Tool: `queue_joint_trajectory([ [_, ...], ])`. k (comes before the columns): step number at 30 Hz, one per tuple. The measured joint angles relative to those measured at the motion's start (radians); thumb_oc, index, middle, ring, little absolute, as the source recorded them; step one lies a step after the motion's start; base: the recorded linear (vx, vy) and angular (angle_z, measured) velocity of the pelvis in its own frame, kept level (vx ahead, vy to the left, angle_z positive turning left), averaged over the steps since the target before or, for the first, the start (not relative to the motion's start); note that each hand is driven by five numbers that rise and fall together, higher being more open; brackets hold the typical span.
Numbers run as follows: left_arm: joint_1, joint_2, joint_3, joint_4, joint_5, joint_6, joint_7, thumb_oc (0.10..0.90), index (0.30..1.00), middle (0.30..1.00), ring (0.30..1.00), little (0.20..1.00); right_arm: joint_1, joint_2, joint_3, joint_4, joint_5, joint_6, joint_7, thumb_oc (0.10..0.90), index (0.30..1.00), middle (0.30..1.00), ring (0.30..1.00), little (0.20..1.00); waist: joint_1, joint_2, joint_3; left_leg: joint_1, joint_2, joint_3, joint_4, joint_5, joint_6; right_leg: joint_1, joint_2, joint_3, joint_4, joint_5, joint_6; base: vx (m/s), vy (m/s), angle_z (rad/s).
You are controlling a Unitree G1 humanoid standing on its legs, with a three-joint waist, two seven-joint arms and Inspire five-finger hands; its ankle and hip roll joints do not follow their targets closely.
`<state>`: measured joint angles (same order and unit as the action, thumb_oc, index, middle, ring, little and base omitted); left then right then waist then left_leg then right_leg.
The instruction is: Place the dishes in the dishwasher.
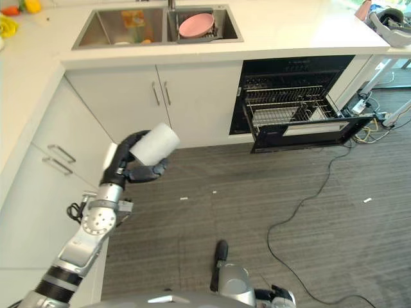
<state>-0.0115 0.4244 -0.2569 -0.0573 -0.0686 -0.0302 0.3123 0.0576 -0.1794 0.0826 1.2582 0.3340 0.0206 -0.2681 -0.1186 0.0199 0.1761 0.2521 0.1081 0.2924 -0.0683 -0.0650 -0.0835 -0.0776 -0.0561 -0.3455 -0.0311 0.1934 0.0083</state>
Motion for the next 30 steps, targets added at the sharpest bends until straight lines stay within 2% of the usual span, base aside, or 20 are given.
queue_joint_trajectory([
  [2, -0.003, -0.011, -0.002, -0.002, 0.0, -0.006, -0.002, 0.4, 0.3, 0.3, 0.3, 0.3, -0.007, -0.022, 0.0, -0.012, 0.0, -0.002, -0.004, 0.8, 0.9, 0.9, 0.9, 0.9, -0.001, 0.02, -0.017, 0.002, 0.023, -0.008, 0.039, 0.011, -0.016, 0.022, 0.024, 0.009, -0.031, -0.007, -0.02, 0.21, -0.197, -0.29],
  [4, -0.008, -0.011, 0.006, 0.0, -0.001, -0.006, 0.004, 0.4, 0.3, 0.3, 0.3, 0.3, -0.032, -0.034, 0.002, -0.047, 0.001, -0.008, -0.009, 0.8, 0.9, 0.9, 0.9, 0.9, 0.001, 0.013, -0.02, -0.054, 0.038, -0.017, 0.189, 0.008, -0.03, 0.035, 0.026, 0.032, -0.04, -0.017, -0.039, 0.16, -0.231, -0.36],
  [7, -0.003, -0.031, 0.006, 0.003, -0.01, -0.006, 0.006, 0.4, 0.3, 0.3, 0.3, 0.3, -0.071, -0.043, 0.028, -0.083, 0.0, -0.038, -0.014, 0.8, 0.9, 0.9, 0.9, 0.9, 0.008, -0.019, -0.002, -0.199, 0.077, -0.094, 0.568, 0.054, -0.13, 0.095, 0.028, 0.055, -0.028, -0.067, -0.089, 0.13, -0.162, -0.22],
  [9, -0.008, -0.051, 0.004, -0.003, -0.022, -0.017, 0.008, 0.4, 0.3, 0.3, 0.3, 0.3, -0.091, -0.061, 0.035, -0.104, -0.001, -0.039, -0.017, 0.8, 0.9, 0.9, 0.9, 0.9, 0.035, -0.037, 0.01, -0.318, 0.023, -0.209, 0.794, 0.091, -0.155, 0.093, 0.017, 0.086, -0.021, -0.078, -0.101, 0.12, -0.023, -0.39],
  [10, -0.006, -0.046, 0.002, -0.005, -0.025, -0.019, 0.009, 0.4, 0.3, 0.3, 0.3, 0.3, -0.11, -0.064, 0.047, -0.103, -0.002, -0.04, -0.019, 0.8, 0.9, 0.9, 0.9, 0.9, 0.061, -0.057, 0.021, -0.35, -0.014, -0.222, 0.819, 0.085, -0.15, 0.103, 0.006, 0.117, -0.026, -0.076, -0.1, 0.22, 0.056, -0.53],
  [11, -0.008, -0.033, 0.002, -0.004, -0.033, -0.019, 0.007, 0.4, 0.3, 0.3, 0.3, 0.3, -0.122, -0.06, 0.047, -0.106, -0.002, -0.043, -0.019, 0.8, 0.9, 0.9, 0.9, 0.9, 0.06, -0.078, 0.033, -0.377, -0.024, -0.219, 0.785, 0.077, -0.145, 0.129, -0.003, 0.114, -0.032, -0.086, -0.107, 0.37, 0.251, -0.58],
  [12, 0.008, -0.031, 0.004, -0.015, -0.04, -0.022, 0.01, 0.4, 0.3, 0.3, 0.3, 0.3, -0.131, -0.059, 0.047, -0.105, -0.002, -0.043, -0.022, 0.8, 0.9, 0.9, 0.9, 0.9, 0.078, -0.103, 0.037, -0.392, -0.033, -0.216, 0.582, 0.052, -0.109, 0.142, 0.003, 0.149, -0.052, -0.097, -0.079, 0.31, 0.224, -0.49],
  [13, 0.01, -0.022, 0.004, -0.017, -0.04, -0.022, 0.008, 0.4, 0.3, 0.3, 0.3, 0.3, -0.133, -0.063, 0.045, -0.105, -0.002, -0.044, -0.023, 0.8, 0.9, 0.9, 0.9, 0.9, 0.089, -0.105, 0.041, -0.399, -0.007, -0.192, 0.449, 0.066, -0.088, 0.148, 0.02, 0.169, -0.073, -0.102, -0.05, 0.32, 0.251, -0.67],
  [14, 0.01, -0.017, 0.004, -0.015, -0.041, -0.022, 0.007, 0.4, 0.3, 0.3, 0.3, 0.3, -0.135, -0.067, 0.036, -0.105, -0.006, -0.045, -0.023, 0.8, 0.9, 0.9, 0.9, 0.9, 0.092, -0.092, 0.041, -0.391, 0.025, -0.17, 0.311, 0.085, -0.066, 0.147, 0.038, 0.166, -0.07, -0.134, 0.001, 0.24, 0.192, -0.54],
  [15, 0.008, -0.009, 0.005, -0.016, -0.041, -0.023, 0.006, 0.4, 0.3, 0.3, 0.3, 0.3, -0.138, -0.067, 0.028, -0.106, -0.014, -0.043, -0.025, 0.8, 0.9, 0.9, 0.9, 0.9, 0.092, -0.071, 0.04, -0.376, 0.057, -0.155, 0.166, 0.12, -0.042, 0.149, 0.052, 0.12, -0.061, -0.152, 0.01, 0.35, 0.235, -0.57],
  [16, 0.007, -0.004, 0.007, -0.009, -0.041, -0.025, 0.009, 0.4, 0.3, 0.3, 0.3, 0.3, -0.137, -0.067, 0.027, -0.102, -0.019, -0.039, -0.027, 0.8, 0.9, 0.9, 0.9, 0.9, 0.097, -0.071, 0.045, -0.372, 0.086, -0.148, 0.068, 0.155, -0.058, 0.164, 0.069, 0.136, -0.068, -0.123, -0.017, 0.39, 0.21, -0.67],
  [17, 0.007, -0.004, 0.005, 0.006, -0.041, -0.025, 0.005, 0.4, 0.3, 0.3, 0.3, 0.3, -0.129, -0.075, 0.028, -0.094, -0.021, -0.039, -0.03, 0.8, 0.9, 0.9, 0.9, 0.9, 0.098, -0.045, 0.033, -0.362, 0.115, -0.165, -0.035, 0.175, -0.084, 0.167, 0.099, 0.154, -0.069, -0.134, -0.003, 0.36, 0.132, -0.71],
  [18, -0.001, -0.005, 0.004, 0.021, -0.04, -0.025, 0.005, 0.4, 0.3, 0.3, 0.3, 0.3, -0.128, -0.088, 0.041, -0.095, -0.024, -0.038, -0.034, 0.8, 0.9, 0.9, 0.9, 0.9, 0.096, -0.029, 0.04, -0.383, 0.133, -0.219, -0.035, 0.2, -0.084, 0.183, 0.116, 0.176, -0.068, -0.14, -0.007, 0.31, 0.157, -1.08],
  [19, 0.003, -0.005, 0.002, 0.03, -0.04, -0.016, 0.008, 0.4, 0.3, 0.3, 0.3, 0.3, -0.111, -0.103, 0.036, -0.083, -0.028, -0.033, -0.043, 0.8, 0.9, 0.9, 0.9, 0.9, 0.106, -0.019, 0.042, -0.367, 0.108, -0.336, -0.034, 0.219, -0.109, 0.205, 0.121, 0.233, -0.068, -0.14, -0.014, 0.34, 0.256, -1.1],
  [20, 0.005, -0.005, 0.003, 0.03, -0.04, -0.016, 0.011, 0.4, 0.3, 0.3, 0.3, 0.3, -0.104, -0.109, 0.035, -0.084, -0.028, -0.035, -0.047, 0.8, 0.9, 0.9, 0.9, 0.9, 0.107, -0.014, 0.04, -0.361, 0.099, -0.359, -0.034, 0.226, -0.11, 0.214, 0.117, 0.251, -0.068, -0.143, -0.014, 0.31, 0.278, -1.11],
  [23, -0.003, -0.015, -0.018, 0.004, -0.036, -0.02, 0.014, 0.4, 0.3, 0.3, 0.3, 0.3, -0.054, -0.136, -0.005, -0.074, -0.026, -0.046, -0.05, 0.8, 0.9, 0.9, 0.9, 0.9, 0.069, 0.027, 0.011, -0.351, 0.054, -0.28, -0.033, 0.295, -0.037, 0.247, 0.111, 0.268, -0.068, -0.183, 0.005, 0.17, 0.176, -0.25],
  [24, -0.007, -0.014, -0.025, -0.005, -0.036, -0.024, 0.014, 0.4, 0.3, 0.3, 0.3, 0.3, -0.044, -0.142, -0.005, -0.063, -0.022, -0.041, -0.051, 0.8, 0.9, 0.9, 0.9, 0.9, 0.061, 0.045, 0.002, -0.344, 0.055, -0.269, -0.029, 0.3, 0.037, 0.258, 0.12, 0.273, -0.068, -0.198, 0.009, 0.21, 0.249, -0.02],
  [25, -0.033, 0.006, -0.034, -0.014, -0.031, -0.025, 0.014, 0.4, 0.3, 0.3, 0.3, 0.3, -0.026, -0.104, -0.031, -0.035, -0.013, -0.034, -0.049, 0.8, 0.9, 0.9, 0.9, 0.9, 0.048, 0.0, 0.002, -0.326, 0.017, -0.261, -0.028, 0.285, 0.055, 0.262, 0.077, 0.269, -0.058, -0.215, 0.022, 0.2, 0.25, -0.09],
  [27, -0.042, 0.028, -0.034, -0.02, -0.031, -0.025, 0.016, 0.4, 0.3, 0.3, 0.3, 0.3, -0.011, -0.068, -0.046, -0.026, -0.001, -0.033, -0.047, 0.8, 0.9, 0.9, 0.9, 0.9, 0.052, -0.032, -0.007, -0.309, -0.018, -0.24, -0.028, 0.262, 0.078, 0.269, 0.037, 0.272, -0.051, -0.235, 0.05, 0.16, 0.297, -0.16],
  [30, -0.052, 0.032, -0.034, -0.019, -0.02, -0.023, 0.029, 0.4, 0.3, 0.3, 0.3, 0.3, -0.008, -0.044, -0.054, -0.029, 0.004, -0.028, -0.038, 0.8, 0.9, 0.9, 0.9, 0.9, 0.05, -0.031, -0.002, -0.264, -0.053, -0.19, -0.028, 0.216, 0.114, 0.207, -0.018, 0.274, 0.118, -0.292, 0.12, 0.08, 0.246, -0.37],
])
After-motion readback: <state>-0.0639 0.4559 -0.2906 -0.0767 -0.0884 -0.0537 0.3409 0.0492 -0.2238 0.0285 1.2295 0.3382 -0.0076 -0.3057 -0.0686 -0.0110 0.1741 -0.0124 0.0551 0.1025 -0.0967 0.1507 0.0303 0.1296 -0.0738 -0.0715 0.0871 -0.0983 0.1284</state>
